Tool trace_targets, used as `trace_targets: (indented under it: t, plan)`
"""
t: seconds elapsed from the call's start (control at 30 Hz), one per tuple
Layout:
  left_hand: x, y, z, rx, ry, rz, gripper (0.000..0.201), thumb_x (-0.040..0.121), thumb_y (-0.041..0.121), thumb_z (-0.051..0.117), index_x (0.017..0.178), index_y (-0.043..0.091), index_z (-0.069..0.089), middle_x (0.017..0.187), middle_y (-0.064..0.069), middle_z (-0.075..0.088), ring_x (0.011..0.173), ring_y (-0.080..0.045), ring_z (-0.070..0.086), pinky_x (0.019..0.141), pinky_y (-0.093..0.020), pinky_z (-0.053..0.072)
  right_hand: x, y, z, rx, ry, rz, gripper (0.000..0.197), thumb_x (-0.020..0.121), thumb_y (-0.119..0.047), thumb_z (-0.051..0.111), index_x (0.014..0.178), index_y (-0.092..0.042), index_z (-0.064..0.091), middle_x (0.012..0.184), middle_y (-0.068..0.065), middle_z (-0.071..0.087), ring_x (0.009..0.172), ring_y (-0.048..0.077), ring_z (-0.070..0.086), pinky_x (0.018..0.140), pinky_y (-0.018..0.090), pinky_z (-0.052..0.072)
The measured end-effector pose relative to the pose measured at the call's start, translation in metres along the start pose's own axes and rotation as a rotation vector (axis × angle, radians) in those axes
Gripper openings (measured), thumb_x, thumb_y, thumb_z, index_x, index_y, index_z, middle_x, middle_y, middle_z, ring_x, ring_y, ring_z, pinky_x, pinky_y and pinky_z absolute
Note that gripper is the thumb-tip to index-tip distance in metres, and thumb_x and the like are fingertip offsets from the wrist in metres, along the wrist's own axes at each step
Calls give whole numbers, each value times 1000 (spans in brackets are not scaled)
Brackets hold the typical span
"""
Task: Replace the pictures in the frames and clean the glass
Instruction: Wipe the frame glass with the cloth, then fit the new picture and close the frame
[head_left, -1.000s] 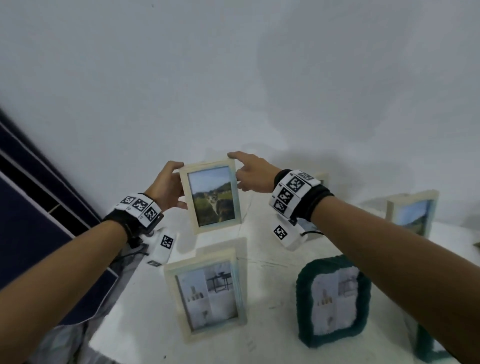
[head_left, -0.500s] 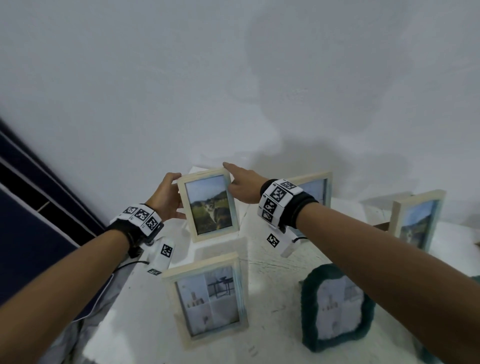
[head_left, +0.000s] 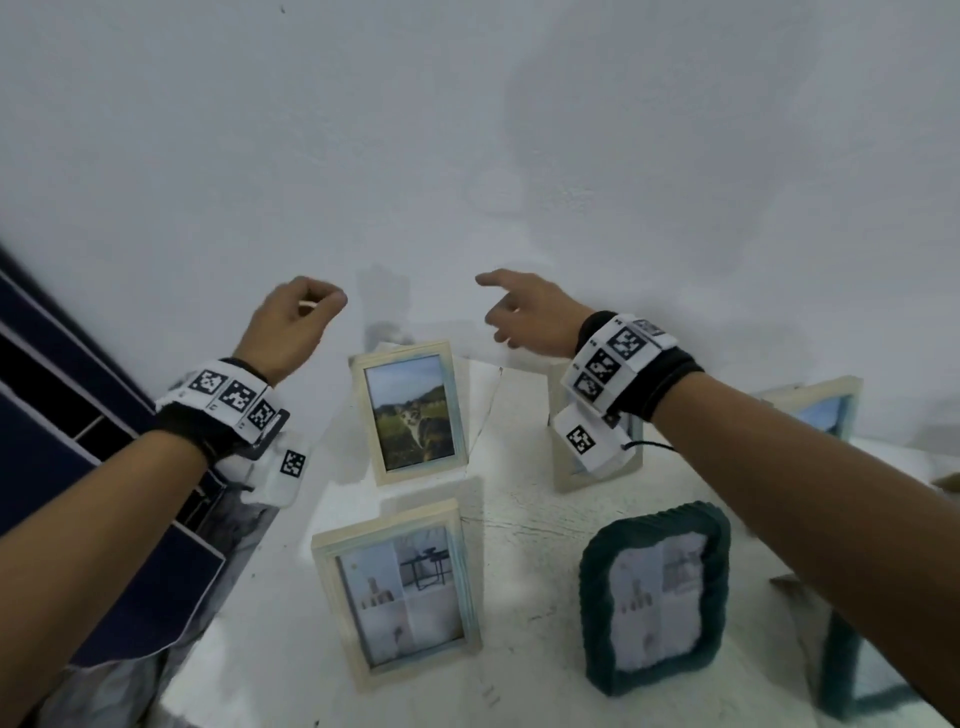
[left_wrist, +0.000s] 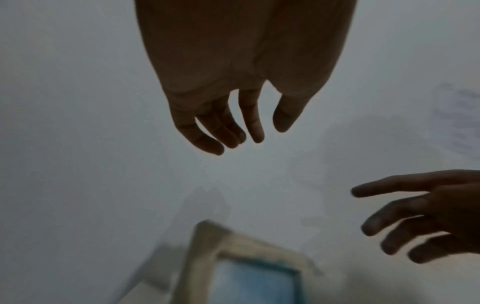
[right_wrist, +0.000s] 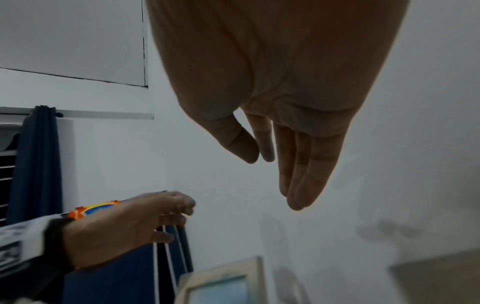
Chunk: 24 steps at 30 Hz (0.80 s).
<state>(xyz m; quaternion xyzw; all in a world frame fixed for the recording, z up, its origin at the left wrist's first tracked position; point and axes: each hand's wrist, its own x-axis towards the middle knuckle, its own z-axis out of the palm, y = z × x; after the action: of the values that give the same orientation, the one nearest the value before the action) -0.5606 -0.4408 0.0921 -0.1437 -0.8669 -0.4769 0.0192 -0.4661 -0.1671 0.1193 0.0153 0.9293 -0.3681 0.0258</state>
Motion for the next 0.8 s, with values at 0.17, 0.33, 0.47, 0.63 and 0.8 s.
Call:
trace_targets:
  t: [0.17, 0.33, 0.47, 0.63, 0.8]
  plan:
    - [-9, 76, 31, 197, -257, 269, 12, 95, 30, 62, 100, 22, 67, 92, 3, 70, 81, -13, 68, 69, -27, 51, -16, 37, -48, -100, 147, 110, 41, 96, -22, 48, 137, -20, 48, 130, 8, 56, 118, 24, 53, 97, 30, 41]
    - [-14, 117, 108, 474, -663, 196, 35, 91, 44, 65, 115, 20, 62, 98, 2, 71, 83, -11, 68, 71, -27, 54, -34, 80, -66, -409, -40, 312, 47, 99, -23, 44, 145, -14, 37, 152, 9, 33, 136, 27, 37, 108, 34, 32]
    - [-15, 129, 157, 605, -778, 96, 50, 90, 43, 67, 128, 13, 57, 101, -8, 71, 90, -20, 69, 76, -38, 61, -46, 99, -65, -511, -133, 366, 46, 100, -21, 45, 144, -9, 39, 151, 11, 35, 132, 29, 41, 103, 34, 36]
    - [-20, 131, 183, 484, -750, 6, 20, 92, 14, 66, 105, -2, 68, 90, -12, 74, 84, -21, 73, 70, -43, 62, -51, 105, -59, -418, -60, 346, 38, 96, -12, 51, 133, -7, 52, 139, 13, 49, 120, 30, 53, 94, 32, 46]
    - [-20, 142, 173, 413, -718, 11, 12, 96, 13, 60, 100, 3, 65, 93, -14, 72, 89, -24, 72, 68, -39, 62, -60, 102, -70, -362, 62, 298, 34, 96, -9, 46, 129, -7, 56, 136, 13, 51, 121, 30, 51, 91, 31, 43]
